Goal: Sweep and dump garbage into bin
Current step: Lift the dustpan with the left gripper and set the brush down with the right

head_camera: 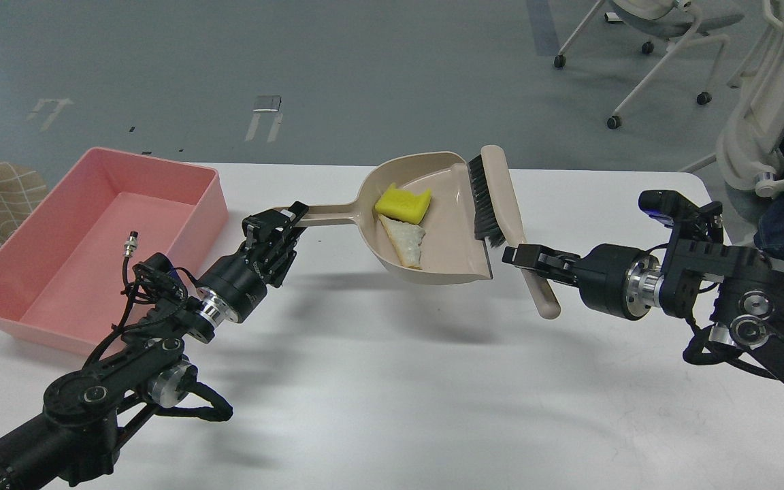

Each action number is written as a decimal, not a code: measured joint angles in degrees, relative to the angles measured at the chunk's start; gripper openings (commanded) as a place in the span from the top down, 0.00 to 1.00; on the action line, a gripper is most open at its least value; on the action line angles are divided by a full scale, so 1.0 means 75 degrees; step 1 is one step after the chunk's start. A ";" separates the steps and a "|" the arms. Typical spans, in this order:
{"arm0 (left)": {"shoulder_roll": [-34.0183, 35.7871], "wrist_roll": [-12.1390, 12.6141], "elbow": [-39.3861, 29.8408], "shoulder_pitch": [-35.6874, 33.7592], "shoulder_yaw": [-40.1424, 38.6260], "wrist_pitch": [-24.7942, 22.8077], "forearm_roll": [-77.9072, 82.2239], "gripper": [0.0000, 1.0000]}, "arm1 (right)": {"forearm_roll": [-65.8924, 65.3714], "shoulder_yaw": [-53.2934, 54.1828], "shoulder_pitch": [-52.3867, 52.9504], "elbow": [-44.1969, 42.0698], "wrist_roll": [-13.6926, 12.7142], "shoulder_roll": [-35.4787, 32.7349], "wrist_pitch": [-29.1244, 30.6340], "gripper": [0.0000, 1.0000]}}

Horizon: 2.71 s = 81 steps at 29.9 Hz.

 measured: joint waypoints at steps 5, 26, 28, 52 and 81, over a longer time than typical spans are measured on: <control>0.0020 0.0000 -0.0003 -0.0022 -0.0054 -0.0006 -0.0037 0.90 | -0.0007 0.0002 -0.0033 -0.0077 -0.0011 -0.0473 0.0000 1.00; 0.0032 0.0000 -0.0001 -0.0059 -0.0081 0.0001 -0.0106 0.90 | 0.0002 0.0080 -0.1427 -0.0131 0.0084 -0.3085 0.0002 1.00; 0.0034 0.0000 0.0000 -0.0060 -0.0081 0.0002 -0.0106 0.90 | -0.0006 0.0091 -0.1562 -0.0130 0.0084 -0.3092 0.0002 1.00; 0.0068 0.0000 0.0000 -0.0052 -0.0081 0.0002 -0.0106 0.90 | -0.0024 0.0096 -0.1774 -0.0258 0.0084 -0.2749 0.0002 0.78; 0.0086 0.0000 0.0000 -0.0060 -0.0093 0.0001 -0.0106 0.90 | -0.0013 0.0294 -0.1769 -0.0352 0.0082 -0.2502 0.0002 0.49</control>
